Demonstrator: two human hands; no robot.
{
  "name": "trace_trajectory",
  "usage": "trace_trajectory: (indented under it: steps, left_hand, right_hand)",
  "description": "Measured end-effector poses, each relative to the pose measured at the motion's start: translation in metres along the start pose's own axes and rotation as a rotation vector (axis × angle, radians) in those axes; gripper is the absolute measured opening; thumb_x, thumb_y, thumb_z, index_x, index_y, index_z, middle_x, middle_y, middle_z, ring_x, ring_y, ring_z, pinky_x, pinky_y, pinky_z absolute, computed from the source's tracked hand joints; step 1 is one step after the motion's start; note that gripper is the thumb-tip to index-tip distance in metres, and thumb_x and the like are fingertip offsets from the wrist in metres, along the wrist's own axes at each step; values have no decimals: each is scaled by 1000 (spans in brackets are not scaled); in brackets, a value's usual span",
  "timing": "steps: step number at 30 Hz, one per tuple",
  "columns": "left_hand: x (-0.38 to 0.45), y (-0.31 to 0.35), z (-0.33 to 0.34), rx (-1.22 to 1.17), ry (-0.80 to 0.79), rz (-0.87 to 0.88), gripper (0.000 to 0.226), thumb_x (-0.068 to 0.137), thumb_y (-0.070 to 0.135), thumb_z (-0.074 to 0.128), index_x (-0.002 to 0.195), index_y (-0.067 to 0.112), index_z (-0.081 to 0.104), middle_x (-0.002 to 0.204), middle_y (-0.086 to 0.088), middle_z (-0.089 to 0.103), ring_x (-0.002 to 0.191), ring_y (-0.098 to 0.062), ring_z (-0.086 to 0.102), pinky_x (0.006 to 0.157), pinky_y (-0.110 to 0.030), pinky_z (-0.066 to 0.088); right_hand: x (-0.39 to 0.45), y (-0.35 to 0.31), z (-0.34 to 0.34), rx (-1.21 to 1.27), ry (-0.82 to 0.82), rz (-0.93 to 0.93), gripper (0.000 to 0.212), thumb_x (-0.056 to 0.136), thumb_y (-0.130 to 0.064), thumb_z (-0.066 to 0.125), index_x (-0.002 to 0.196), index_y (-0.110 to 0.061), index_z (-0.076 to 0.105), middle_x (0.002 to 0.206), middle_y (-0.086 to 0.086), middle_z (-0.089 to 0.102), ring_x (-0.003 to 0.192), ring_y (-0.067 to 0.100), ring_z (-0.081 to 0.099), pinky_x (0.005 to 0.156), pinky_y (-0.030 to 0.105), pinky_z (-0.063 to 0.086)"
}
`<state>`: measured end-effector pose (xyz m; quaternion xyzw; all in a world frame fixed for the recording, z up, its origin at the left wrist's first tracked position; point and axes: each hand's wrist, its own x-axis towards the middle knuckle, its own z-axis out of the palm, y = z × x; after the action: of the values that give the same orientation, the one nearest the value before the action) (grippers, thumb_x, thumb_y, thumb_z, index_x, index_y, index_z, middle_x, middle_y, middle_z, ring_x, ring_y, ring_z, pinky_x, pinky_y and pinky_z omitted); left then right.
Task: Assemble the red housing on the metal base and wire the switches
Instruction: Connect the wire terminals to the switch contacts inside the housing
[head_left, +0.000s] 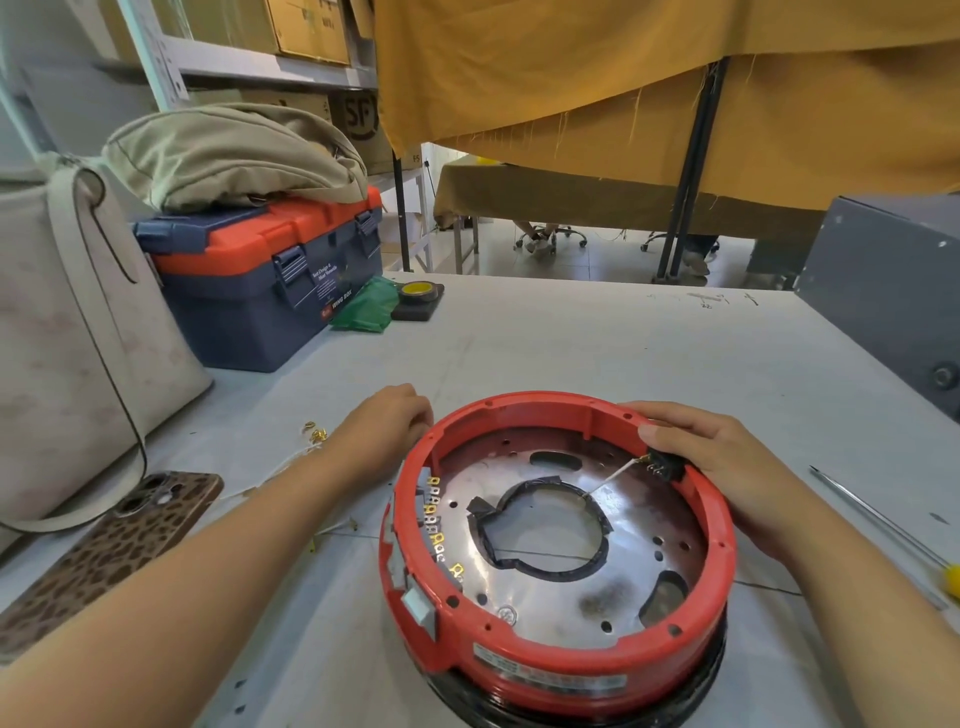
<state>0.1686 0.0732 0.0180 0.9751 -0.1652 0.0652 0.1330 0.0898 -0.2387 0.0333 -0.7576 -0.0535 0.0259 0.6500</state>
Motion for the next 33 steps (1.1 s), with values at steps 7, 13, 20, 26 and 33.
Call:
trace_trajectory:
  steps: [7, 13, 20, 26, 33]
  left_hand:
    - [3, 2, 2, -133, 118, -119, 13, 94, 11, 44, 84, 13, 51, 88, -2, 59, 82, -22, 54, 74, -36, 46]
    - [2, 4, -16, -374, 296, -93, 14, 93, 6, 52, 97, 12, 65, 82, -4, 66, 74, -12, 60, 66, -11, 42]
    - [0, 17, -33, -508, 242, -99, 21, 93, 10, 52, 93, 22, 69, 85, 1, 67, 72, -3, 59, 66, -13, 45]
    - [-4, 39, -52, -868, 37, -165, 16, 90, 12, 59, 84, 18, 73, 72, 4, 62, 63, -8, 48, 57, -16, 42]
    - [-8, 73, -66, -1243, -216, -198, 12, 90, 3, 54, 90, -4, 64, 62, 1, 62, 44, -1, 41, 36, -9, 30]
  right_hand:
    - [-1, -2, 1, -3, -1, 1, 25, 90, -15, 57, 101, -30, 73, 103, 0, 73, 98, 20, 68, 92, 33, 49]
    - [-2, -4, 1, -14, 18, 13, 24, 90, -14, 57, 104, -25, 72, 101, -1, 74, 99, 22, 67, 96, 36, 48]
    - [-2, -5, 2, -5, 13, 21, 24, 90, -14, 57, 105, -25, 71, 101, -2, 74, 99, 20, 68, 94, 34, 48]
    - [-3, -4, 1, -11, 6, 18, 23, 89, -15, 57, 103, -27, 72, 100, -3, 74, 98, 19, 68, 92, 32, 49]
    - [-4, -5, 1, -15, -2, 10, 23, 90, -15, 57, 101, -28, 72, 97, -4, 74, 94, 16, 69, 82, 23, 51]
